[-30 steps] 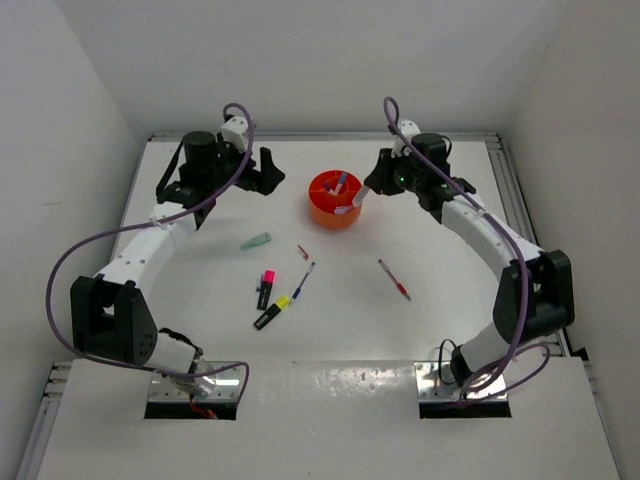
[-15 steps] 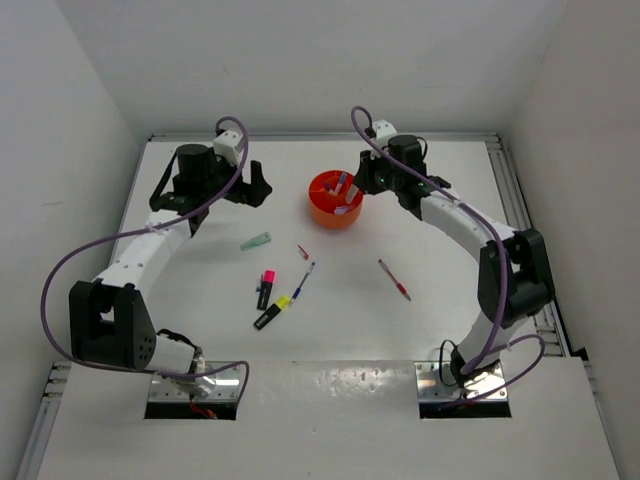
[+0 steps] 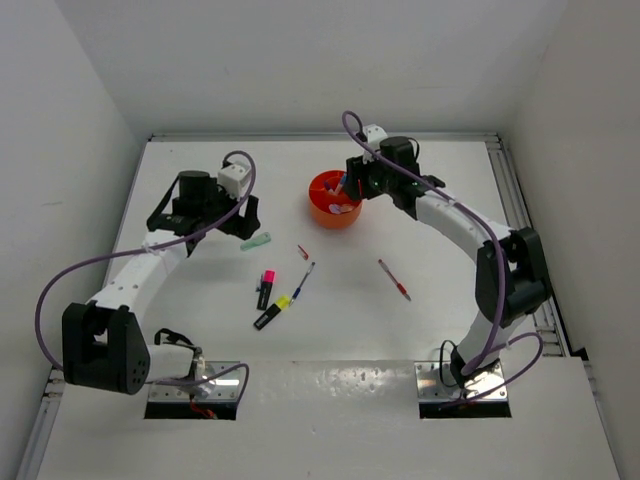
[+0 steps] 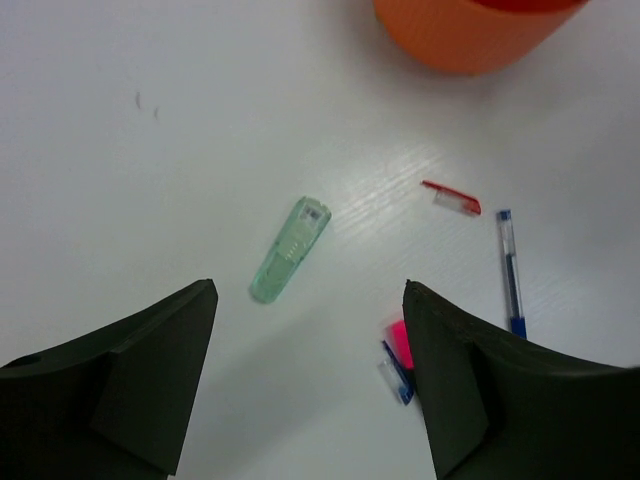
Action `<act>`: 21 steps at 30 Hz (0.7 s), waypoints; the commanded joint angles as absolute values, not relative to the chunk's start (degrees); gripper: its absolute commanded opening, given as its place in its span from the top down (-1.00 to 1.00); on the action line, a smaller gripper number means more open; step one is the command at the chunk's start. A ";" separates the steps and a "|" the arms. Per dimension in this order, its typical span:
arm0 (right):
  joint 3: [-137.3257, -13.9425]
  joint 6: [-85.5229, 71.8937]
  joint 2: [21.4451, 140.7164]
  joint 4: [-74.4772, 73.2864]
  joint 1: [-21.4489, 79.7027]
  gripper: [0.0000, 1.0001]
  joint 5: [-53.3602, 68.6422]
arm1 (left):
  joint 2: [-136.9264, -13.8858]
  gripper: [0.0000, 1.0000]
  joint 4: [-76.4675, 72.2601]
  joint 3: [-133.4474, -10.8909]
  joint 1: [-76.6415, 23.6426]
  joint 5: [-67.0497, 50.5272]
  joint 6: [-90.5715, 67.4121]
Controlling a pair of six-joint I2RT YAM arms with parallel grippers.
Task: Sort the stationery into containers
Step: Place the pen in the storage box, then pick up the pen from the center of the board.
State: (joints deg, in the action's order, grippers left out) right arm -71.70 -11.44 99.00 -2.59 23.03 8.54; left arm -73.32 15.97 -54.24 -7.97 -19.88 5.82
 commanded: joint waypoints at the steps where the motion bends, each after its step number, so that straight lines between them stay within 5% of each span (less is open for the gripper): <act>1: -76.89 -12.74 94.40 -5.17 23.38 -0.09 10.89 | -70.40 -0.62 20.12 -52.13 -8.87 -19.33 9.05; 6: -77.52 -13.10 88.44 -10.45 22.50 -0.01 13.62 | -68.38 -0.35 25.31 -47.73 -11.68 -20.66 9.67; 21: -65.31 -10.63 75.24 -15.73 19.16 0.04 13.62 | -76.62 0.01 30.14 -48.25 -26.80 -14.08 2.73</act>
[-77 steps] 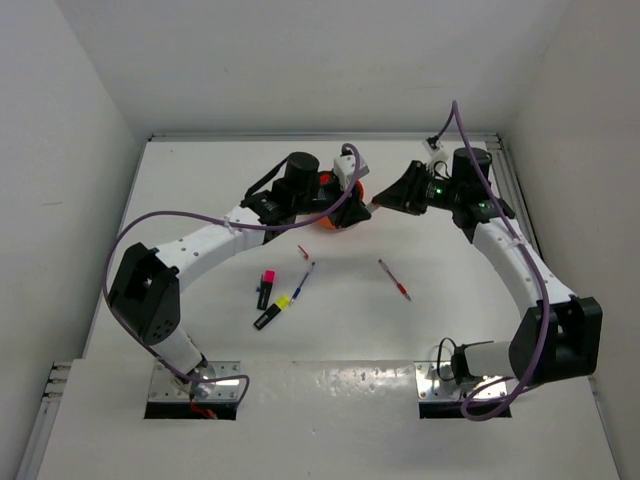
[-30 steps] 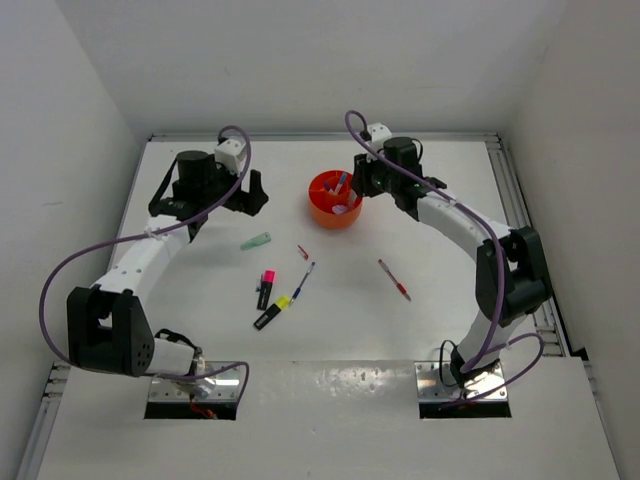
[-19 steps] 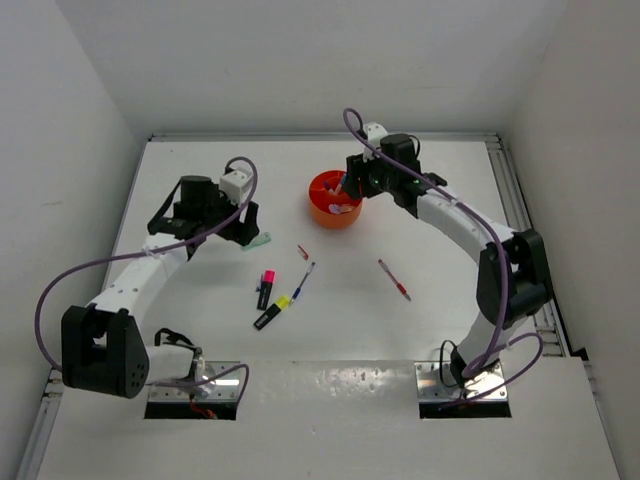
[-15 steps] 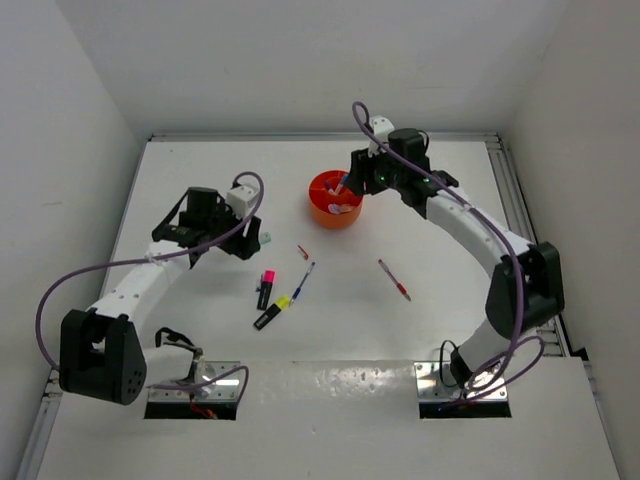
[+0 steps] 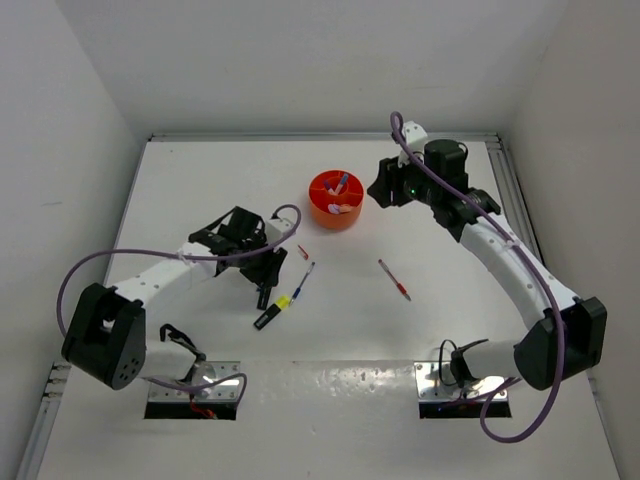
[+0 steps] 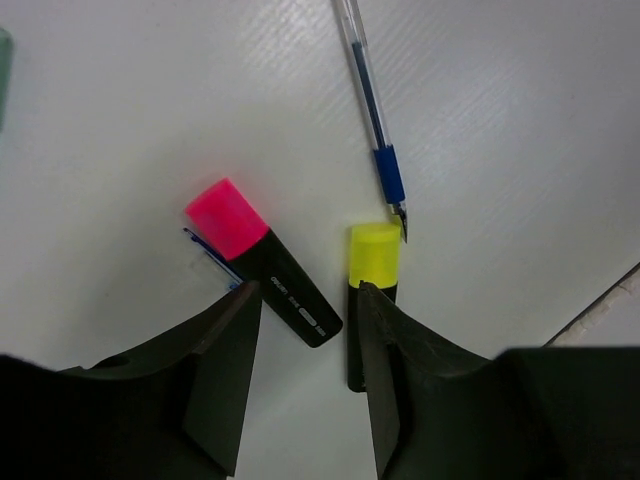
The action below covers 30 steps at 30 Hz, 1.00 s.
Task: Sort the stationery into containers
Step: Pick up the pen from the center of the board.
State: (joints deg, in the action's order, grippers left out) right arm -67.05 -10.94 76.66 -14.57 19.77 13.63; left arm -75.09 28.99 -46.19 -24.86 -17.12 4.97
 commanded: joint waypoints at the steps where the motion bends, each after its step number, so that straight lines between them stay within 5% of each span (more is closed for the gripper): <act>1: -64.95 -10.81 74.97 -15.73 19.16 0.04 13.62 | -77.51 0.03 30.32 -48.60 -26.98 -13.80 2.55; 7: -63.90 -10.81 74.35 -16.17 18.55 0.03 13.18 | -83.23 0.37 32.95 -51.32 -27.16 -12.48 0.53; 30: -66.09 -11.16 78.66 -15.91 18.19 0.02 13.10 | -89.99 0.14 43.51 -56.51 -25.75 -7.12 -9.14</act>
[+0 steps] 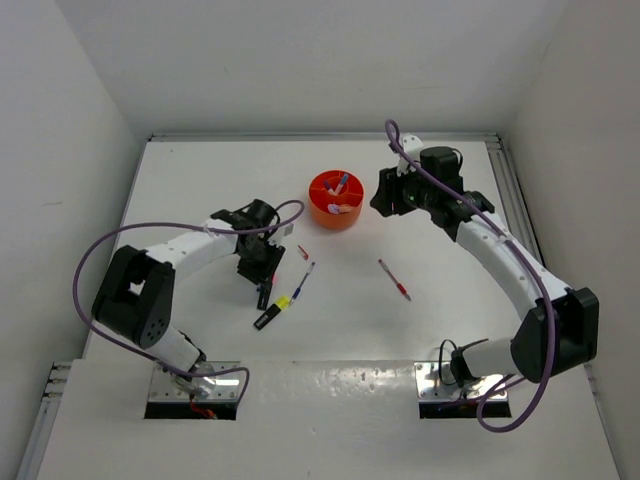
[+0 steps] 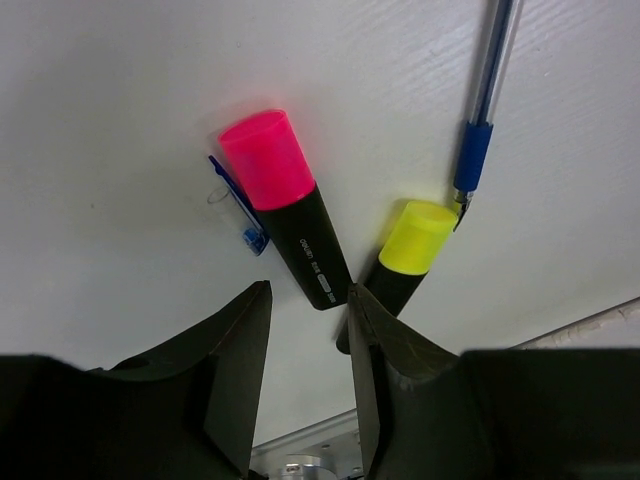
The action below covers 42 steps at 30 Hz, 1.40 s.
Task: Sort the stationery into containers
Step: Pick up the pen from the center of the board.
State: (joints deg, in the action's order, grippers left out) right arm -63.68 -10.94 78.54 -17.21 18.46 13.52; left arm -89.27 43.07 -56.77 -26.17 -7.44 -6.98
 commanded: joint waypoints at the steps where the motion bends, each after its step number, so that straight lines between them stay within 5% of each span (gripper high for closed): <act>1: -66.09 -11.08 78.66 -15.91 18.11 0.02 13.10 | -90.52 0.14 43.42 -56.51 -25.75 -7.29 -9.23; 24: -65.74 -10.72 78.75 -16.44 17.49 0.02 12.92 | -104.15 0.10 39.12 -59.32 -28.04 -2.20 -11.78; 39: -68.20 -12.65 77.78 -17.93 18.90 0.04 21.07 | -91.77 0.80 32.26 -61.34 -29.00 -5.27 -9.41; 42: -70.39 -15.37 77.87 -18.28 20.21 -0.12 24.60 | -83.62 0.95 29.11 -62.14 -29.09 -6.94 -8.53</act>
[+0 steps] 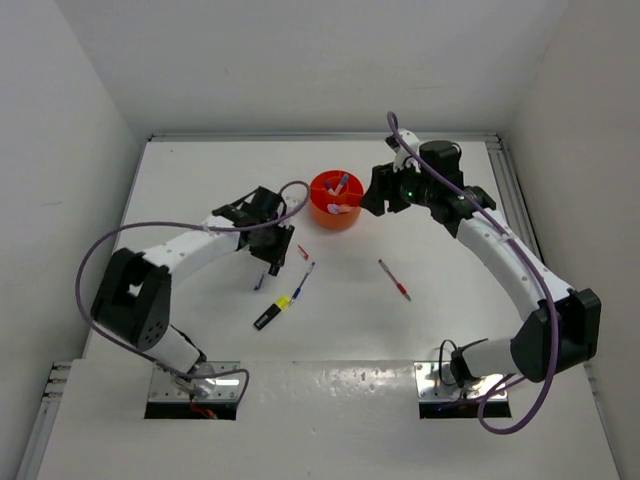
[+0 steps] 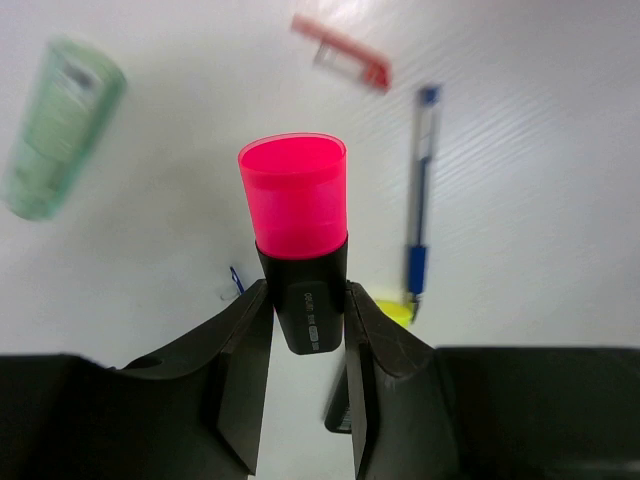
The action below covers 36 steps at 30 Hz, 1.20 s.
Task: Sort the stationery into containers
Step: Pick up the pen from the center of the board.
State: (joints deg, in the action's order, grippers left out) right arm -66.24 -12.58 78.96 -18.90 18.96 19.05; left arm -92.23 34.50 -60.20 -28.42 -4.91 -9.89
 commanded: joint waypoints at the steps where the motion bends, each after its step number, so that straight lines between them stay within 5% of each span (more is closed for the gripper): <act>1: -70.92 -16.60 77.96 -18.11 20.39 -0.23 25.13 | -82.11 0.96 28.13 -62.31 -29.18 -7.38 -8.53; 3: -71.80 -20.38 78.31 -17.49 21.09 -0.49 26.45 | -78.68 0.96 27.08 -63.54 -29.79 -8.43 -8.53; 6: -73.21 -25.48 79.36 -15.04 21.79 -0.55 29.43 | -75.77 0.96 24.44 -65.38 -31.46 -9.75 -9.14; 21: -76.64 -33.49 85.16 -10.63 27.86 -0.42 35.33 | -72.60 0.95 19.60 -69.96 -38.23 -9.05 -9.23; 28: -77.08 -32.52 87.10 -10.46 29.36 -0.15 33.14 | -72.69 0.95 18.72 -70.66 -39.55 -8.96 -8.96; 34: -77.78 -31.99 87.72 -10.28 29.44 0.58 32.78 | -72.69 0.93 19.07 -70.93 -39.46 -8.00 -8.96; 36: -77.78 -31.55 87.63 -10.55 28.92 0.79 32.52 | -72.51 0.63 19.07 -70.75 -38.77 -7.39 -9.49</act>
